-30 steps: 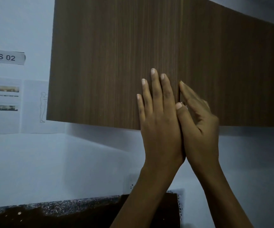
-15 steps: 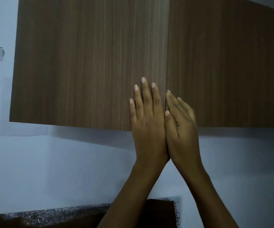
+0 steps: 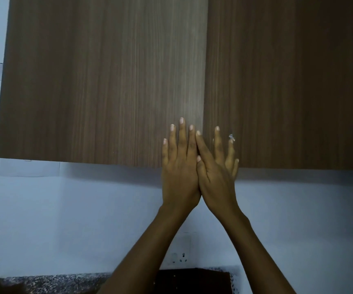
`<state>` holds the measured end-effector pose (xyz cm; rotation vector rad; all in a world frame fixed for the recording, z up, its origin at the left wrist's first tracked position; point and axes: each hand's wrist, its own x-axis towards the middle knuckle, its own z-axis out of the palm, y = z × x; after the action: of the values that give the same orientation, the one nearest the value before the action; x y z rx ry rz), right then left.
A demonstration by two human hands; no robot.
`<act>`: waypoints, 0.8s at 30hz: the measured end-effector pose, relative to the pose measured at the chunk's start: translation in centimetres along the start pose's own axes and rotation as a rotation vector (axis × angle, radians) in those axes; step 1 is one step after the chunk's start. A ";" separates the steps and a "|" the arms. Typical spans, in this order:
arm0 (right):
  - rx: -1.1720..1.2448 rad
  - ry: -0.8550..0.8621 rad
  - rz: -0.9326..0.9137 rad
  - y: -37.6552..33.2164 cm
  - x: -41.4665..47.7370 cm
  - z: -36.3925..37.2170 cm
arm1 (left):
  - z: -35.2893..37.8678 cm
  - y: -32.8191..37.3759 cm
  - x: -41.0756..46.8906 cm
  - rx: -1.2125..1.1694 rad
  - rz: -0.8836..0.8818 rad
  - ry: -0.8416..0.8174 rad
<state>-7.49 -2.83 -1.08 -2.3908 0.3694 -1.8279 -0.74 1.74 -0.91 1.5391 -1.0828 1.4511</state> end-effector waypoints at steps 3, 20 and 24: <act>-0.040 -0.029 -0.001 1.6 0.1 1.7 | 1.5 -1.2 -0.4 0.139 0.028 -0.046; -0.168 -0.098 0.048 5.7 -0.2 7.6 | 5.7 -4.5 -2.3 0.266 0.084 -0.192; -0.167 -0.138 0.050 6.2 0.4 8.3 | 6.5 -4.9 -2.1 0.319 0.080 -0.212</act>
<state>-0.21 -9.35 -4.42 -2.5739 0.5826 -1.6598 6.16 -2.35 -3.40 1.9289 -1.0826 1.6018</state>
